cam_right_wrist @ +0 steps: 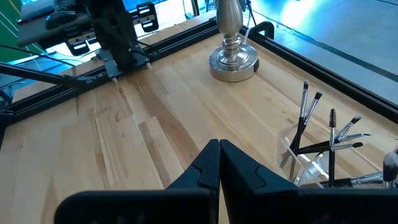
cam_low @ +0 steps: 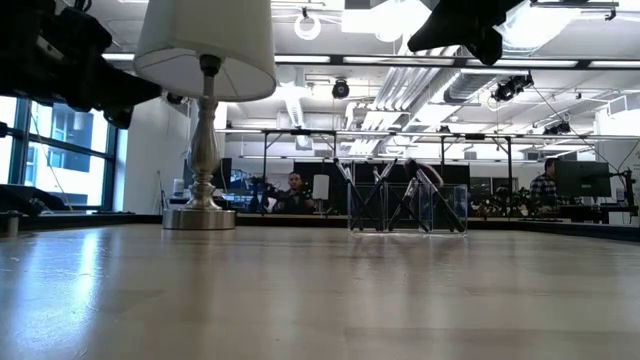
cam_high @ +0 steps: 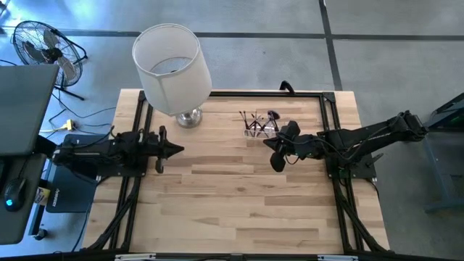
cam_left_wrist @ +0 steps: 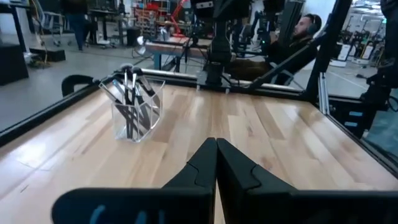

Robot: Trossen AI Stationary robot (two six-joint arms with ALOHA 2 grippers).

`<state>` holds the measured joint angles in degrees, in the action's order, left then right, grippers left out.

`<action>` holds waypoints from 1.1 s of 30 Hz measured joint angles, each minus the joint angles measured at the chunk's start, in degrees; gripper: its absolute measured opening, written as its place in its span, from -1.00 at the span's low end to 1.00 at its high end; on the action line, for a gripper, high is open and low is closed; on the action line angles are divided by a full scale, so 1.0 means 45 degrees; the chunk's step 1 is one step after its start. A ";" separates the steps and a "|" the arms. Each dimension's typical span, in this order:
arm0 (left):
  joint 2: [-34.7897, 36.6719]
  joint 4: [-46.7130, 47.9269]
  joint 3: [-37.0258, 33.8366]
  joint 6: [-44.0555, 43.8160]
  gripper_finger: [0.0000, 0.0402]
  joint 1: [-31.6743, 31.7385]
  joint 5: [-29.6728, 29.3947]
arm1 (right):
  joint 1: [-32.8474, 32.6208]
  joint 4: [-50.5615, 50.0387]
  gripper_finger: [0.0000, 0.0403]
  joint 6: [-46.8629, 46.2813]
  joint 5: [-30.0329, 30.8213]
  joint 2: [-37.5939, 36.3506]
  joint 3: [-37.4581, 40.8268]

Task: Pick & Place Makeup Supplies
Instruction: Return to Home Position

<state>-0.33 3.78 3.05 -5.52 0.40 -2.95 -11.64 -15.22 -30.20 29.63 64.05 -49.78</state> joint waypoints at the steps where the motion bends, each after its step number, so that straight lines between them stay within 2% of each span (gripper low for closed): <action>1: -0.0017 -0.0026 -0.0007 -0.0013 -1.00 0.0294 0.0296 | 0.0000 0.0002 -0.99 -0.0001 -0.0004 0.0000 0.0000; 9: -0.0006 -0.0094 -0.0015 -0.0145 -1.00 0.2165 0.1904 | 0.0000 -0.0013 -0.99 0.0002 -0.0005 0.0000 0.0000; 16: -0.0006 -0.0046 -0.0015 -0.0471 -1.00 0.1335 -0.0353 | 0.0000 -0.0380 -0.99 -0.0842 -0.0098 0.0000 0.0000; 24: -0.0006 -0.0063 0.0000 0.0282 -1.00 -0.0042 -0.2050 | 0.0000 -0.0763 -0.99 -0.1292 -0.0266 0.0000 0.0000; 33: -0.0006 -0.0032 0.0000 0.0294 -1.00 -0.0097 -0.2251 | 0.0000 -0.0763 -0.99 -0.1272 -0.0243 0.0000 0.0000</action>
<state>-0.36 3.64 3.05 -4.20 -0.03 -13.08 -11.64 -18.66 -35.92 28.53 64.05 -49.78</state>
